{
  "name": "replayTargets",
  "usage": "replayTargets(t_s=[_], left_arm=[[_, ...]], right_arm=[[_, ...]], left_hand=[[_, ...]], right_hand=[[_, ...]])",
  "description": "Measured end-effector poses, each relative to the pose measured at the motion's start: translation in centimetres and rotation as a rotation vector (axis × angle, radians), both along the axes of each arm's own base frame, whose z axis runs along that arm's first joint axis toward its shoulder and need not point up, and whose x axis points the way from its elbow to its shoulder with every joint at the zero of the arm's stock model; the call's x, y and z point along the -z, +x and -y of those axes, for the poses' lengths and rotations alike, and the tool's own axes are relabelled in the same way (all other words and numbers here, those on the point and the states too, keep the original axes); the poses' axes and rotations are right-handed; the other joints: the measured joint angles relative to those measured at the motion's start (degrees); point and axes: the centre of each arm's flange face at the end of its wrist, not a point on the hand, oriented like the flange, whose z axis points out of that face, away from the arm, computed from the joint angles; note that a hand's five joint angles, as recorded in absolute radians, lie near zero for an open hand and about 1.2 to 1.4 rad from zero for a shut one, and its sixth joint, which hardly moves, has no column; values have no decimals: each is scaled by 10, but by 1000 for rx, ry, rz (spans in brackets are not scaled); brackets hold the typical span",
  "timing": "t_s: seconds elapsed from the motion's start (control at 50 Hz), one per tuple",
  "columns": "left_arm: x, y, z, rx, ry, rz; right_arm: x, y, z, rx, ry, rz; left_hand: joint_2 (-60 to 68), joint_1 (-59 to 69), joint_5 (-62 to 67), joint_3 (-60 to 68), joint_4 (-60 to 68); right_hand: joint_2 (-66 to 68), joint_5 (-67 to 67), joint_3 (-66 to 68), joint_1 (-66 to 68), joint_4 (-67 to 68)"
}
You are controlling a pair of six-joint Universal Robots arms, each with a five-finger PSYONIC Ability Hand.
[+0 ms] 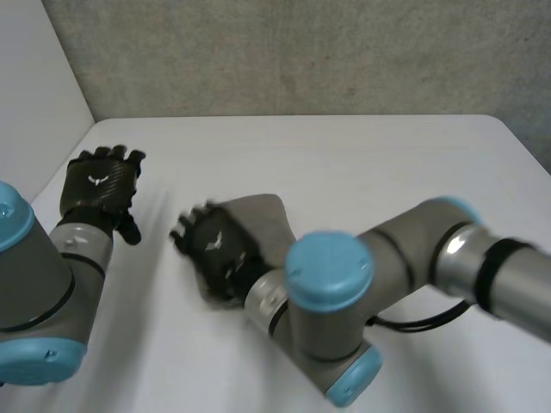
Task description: Fold the towel.
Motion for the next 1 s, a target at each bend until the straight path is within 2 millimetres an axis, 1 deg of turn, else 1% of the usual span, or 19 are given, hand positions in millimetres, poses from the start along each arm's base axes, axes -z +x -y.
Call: replayTargets(t_s=[0.08,0.14,0.24,0.3,0.32,0.38,0.4,0.42,0.52,0.58,0.68,0.76,0.8,0.88,0.92,0.94,0.96,0.98,1.0], left_arm=[[-9,-11,6,56,-20,-63],[-12,-21,8,107,-17,-116],[-6,-39,3,189,41,-190],[4,-47,-2,224,107,-218],[11,-50,-5,234,147,-225],[26,-53,-9,236,214,-219],[26,-53,-9,236,214,-219],[40,-53,-11,229,266,-203],[62,-51,-13,214,335,-171],[67,-50,-14,209,351,-161],[63,-50,-15,212,346,-156],[43,-52,-17,230,302,-153],[30,-54,-17,242,278,-150],[5,-56,-17,256,245,-136],[-23,-57,-16,258,226,-126],[-31,-57,-15,257,221,-125],[-44,-56,-14,252,216,-126],[-44,-56,-14,252,216,-126],[-53,-55,-14,249,214,-127]], right_arm=[[-38,-17,23,107,67,103],[-57,-32,40,176,149,179],[-65,-49,63,239,280,238],[-57,-55,75,259,356,240],[-49,-57,83,268,396,230],[-33,-57,91,277,443,202],[-33,-57,91,277,443,202],[-16,-56,97,283,480,167],[18,-53,101,293,540,74],[32,-53,103,302,555,5],[34,-56,107,316,533,-52],[7,-64,115,346,469,-35],[-24,-72,121,373,412,9],[-68,-85,125,423,328,81],[-107,-100,126,483,253,147],[-114,-103,126,498,239,159],[-130,-113,126,535,208,186],[-130,-113,126,535,208,186],[-139,-120,127,562,189,202]], left_hand=[[0,0,0,0,0],[0,0,0,0,0],[0,0,0,0,0],[0,0,0,0,0],[0,0,0,0,0],[0,0,0,0,0],[0,0,0,0,0],[0,0,0,0,0],[0,0,0,0,0],[0,0,0,0,0],[0,0,0,0,0],[0,0,0,0,0],[0,0,0,0,0],[0,0,0,0,0],[0,0,0,0,0],[0,0,0,0,0],[0,0,0,0,0],[0,0,0,0,0],[0,0,0,0,0]], right_hand=[[-14,-17,-17,-2,-10],[-14,-19,-17,-2,-10],[-14,-19,-17,-2,-10],[-14,-19,-17,-2,-10],[-14,-19,-17,-2,-10],[-14,-19,-17,-2,-10],[-14,-19,-17,-2,-10],[-14,-19,-17,-2,-10],[-14,-19,-17,-2,-10],[-14,-19,-17,-2,-10],[-14,-20,-17,-11,-10],[-14,-22,-17,-12,-10],[-14,-22,-17,-12,-10],[-14,-22,-17,-12,-10],[-14,-22,-17,-12,-10],[-14,-22,-17,-12,-10],[-14,-22,-17,-12,-10],[-14,-22,-17,-12,-10],[-14,-22,-17,-12,-10]])
